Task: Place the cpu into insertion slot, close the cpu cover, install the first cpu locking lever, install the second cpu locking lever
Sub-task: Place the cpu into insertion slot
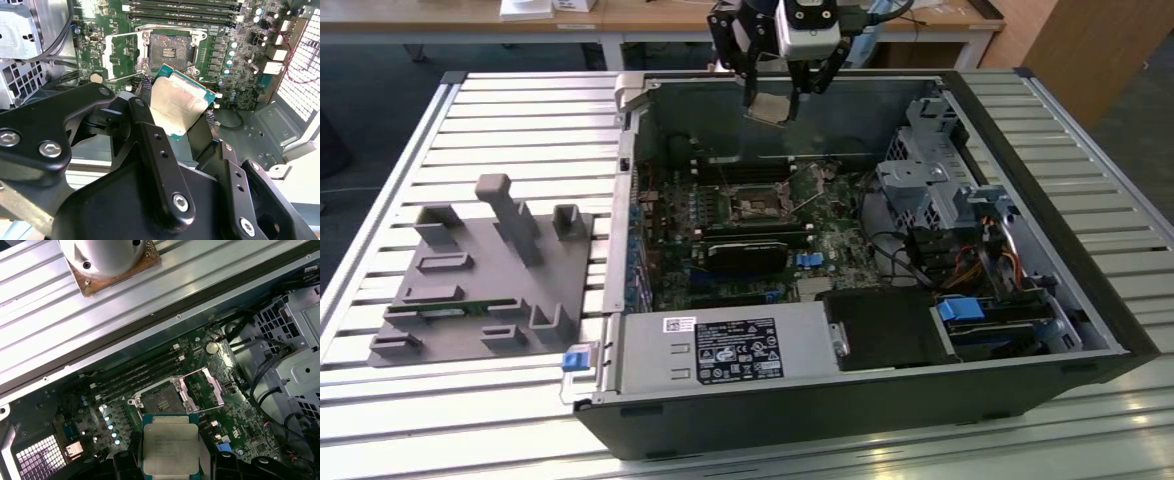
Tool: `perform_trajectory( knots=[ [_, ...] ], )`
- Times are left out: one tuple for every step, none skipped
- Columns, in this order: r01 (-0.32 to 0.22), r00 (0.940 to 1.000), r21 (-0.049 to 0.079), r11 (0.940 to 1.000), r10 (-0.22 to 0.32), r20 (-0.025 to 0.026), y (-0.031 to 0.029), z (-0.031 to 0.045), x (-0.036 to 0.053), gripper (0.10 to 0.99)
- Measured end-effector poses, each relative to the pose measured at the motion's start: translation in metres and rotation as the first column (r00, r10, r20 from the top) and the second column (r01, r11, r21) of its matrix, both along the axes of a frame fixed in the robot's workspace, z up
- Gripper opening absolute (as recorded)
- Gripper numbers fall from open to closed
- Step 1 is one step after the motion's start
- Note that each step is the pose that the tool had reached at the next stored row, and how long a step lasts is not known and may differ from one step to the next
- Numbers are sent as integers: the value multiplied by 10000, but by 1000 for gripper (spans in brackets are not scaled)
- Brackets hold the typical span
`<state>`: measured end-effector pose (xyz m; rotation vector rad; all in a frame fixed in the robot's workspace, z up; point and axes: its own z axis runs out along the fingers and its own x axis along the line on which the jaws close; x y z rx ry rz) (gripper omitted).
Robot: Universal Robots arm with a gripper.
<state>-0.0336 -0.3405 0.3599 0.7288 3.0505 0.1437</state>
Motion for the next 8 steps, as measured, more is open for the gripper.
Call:
perform_trajectory(
  knots=[
    [15, 10000, 0, 10000, -15, 0, 0, 0, 0, 537],
    [32, 10000, 0, 10000, -32, 0, 0, 0, 0, 537],
    [47, 10000, 0, 10000, -47, 0, 0, 0, 0, 537],
    [63, 10000, 0, 10000, -63, 0, 0, 0, 0, 537],
    [82, 10000, 0, 10000, -82, 0, 0, 0, 0, 537],
    [99, 10000, 0, 10000, -99, 0, 0, 0, 0, 537],
    [119, 9999, -1, 9999, -119, 0, 0, 0, 0, 537],
    [138, 9999, 0, 9999, -138, 0, 0, 0, 0, 537]
  ],
)
